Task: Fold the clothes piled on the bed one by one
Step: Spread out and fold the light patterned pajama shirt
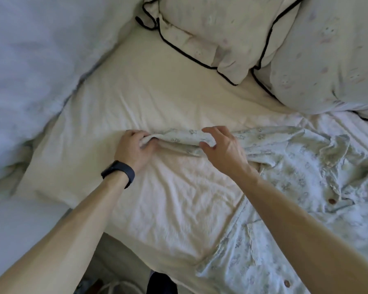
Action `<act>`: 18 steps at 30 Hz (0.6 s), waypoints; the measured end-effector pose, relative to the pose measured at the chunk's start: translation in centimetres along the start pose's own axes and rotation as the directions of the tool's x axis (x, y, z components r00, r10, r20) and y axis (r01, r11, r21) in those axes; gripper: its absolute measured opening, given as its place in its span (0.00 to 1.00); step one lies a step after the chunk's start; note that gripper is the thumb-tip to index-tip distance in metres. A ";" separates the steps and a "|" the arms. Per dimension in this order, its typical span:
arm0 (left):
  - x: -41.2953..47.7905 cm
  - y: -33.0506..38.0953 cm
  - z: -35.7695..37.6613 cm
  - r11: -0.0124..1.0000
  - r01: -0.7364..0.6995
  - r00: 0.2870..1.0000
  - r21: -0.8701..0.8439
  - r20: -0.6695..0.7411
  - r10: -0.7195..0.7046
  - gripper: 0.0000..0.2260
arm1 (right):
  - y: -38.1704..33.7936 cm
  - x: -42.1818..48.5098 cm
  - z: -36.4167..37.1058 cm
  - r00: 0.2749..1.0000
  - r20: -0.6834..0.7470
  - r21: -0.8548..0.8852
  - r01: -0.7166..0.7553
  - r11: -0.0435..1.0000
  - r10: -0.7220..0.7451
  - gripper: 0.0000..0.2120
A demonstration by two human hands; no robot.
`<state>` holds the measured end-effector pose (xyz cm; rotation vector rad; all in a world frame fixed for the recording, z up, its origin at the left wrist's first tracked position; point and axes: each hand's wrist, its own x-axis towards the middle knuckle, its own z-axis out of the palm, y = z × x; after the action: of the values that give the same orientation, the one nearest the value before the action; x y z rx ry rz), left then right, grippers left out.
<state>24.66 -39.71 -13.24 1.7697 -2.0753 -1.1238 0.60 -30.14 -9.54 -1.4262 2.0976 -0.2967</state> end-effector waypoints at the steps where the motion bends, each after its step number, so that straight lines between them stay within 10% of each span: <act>1: 0.3 0.4 -0.3 0.997 0.030 1.000 -0.076 0.011 -0.030 0.09 | -0.5 1.3 0.1 0.997 0.072 -0.031 0.032 0.999 -0.030 0.22; 4: 1.3 1.2 -1.3 0.955 0.136 0.990 -0.262 0.063 -0.123 0.12 | -1.5 4.5 0.9 0.978 0.200 -0.117 0.082 0.990 -0.058 0.14; 8: 3.5 1.1 -2.1 0.872 0.242 0.968 -0.427 0.168 -0.186 0.05 | -3.0 7.4 -0.2 0.990 0.055 0.244 -0.136 0.960 0.126 0.07; 12: 4.3 0.9 -2.0 0.829 0.215 0.970 -0.517 0.018 -0.240 0.15 | -3.5 8.1 -1.2 0.989 -0.134 0.277 -0.019 0.961 0.058 0.11; 18: 3.6 1.7 -0.1 0.900 0.185 0.936 -0.394 -0.210 -0.284 0.11 | -1.8 10.0 -0.7 0.980 0.083 -0.110 -0.174 0.979 0.183 0.22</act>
<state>22.45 -43.04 -13.25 1.8882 -1.4158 -1.1703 -1.04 -40.00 -11.47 -1.2711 2.1728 -0.0513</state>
